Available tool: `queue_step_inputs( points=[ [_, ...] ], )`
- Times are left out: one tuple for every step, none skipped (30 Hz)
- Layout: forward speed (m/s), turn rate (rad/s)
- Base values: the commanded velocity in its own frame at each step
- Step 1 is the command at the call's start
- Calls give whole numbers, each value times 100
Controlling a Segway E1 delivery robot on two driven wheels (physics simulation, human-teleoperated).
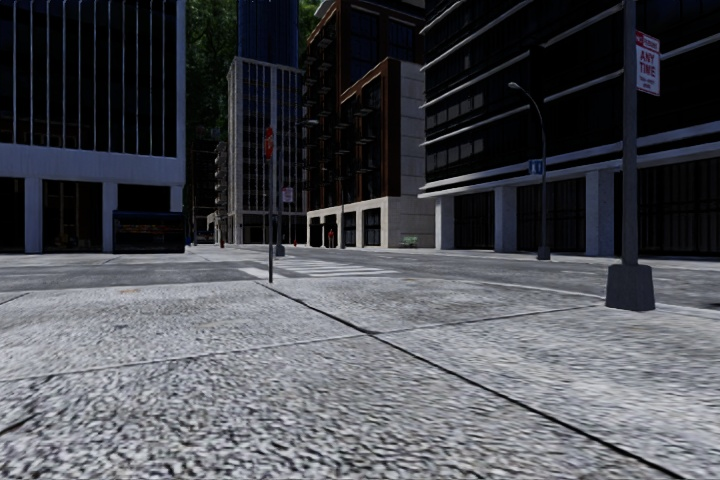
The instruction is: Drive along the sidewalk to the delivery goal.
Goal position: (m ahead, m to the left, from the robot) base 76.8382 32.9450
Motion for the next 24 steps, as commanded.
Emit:
queue_step_inputs(
  points=[
    [200,0],
    [200,0],
    [200,0],
    [200,0],
    [200,0],
    [200,0],
    [200,0],
    [200,0],
    [200,0],
    [200,0],
    [200,0],
    [200,0],
    [200,0],
    [200,0],
    [200,0],
    [200,0],
    [200,0],
    [200,0],
    [200,0],
    [200,0],
    [200,0],
    [200,0],
    [200,0],
    [200,0]
  ],
)
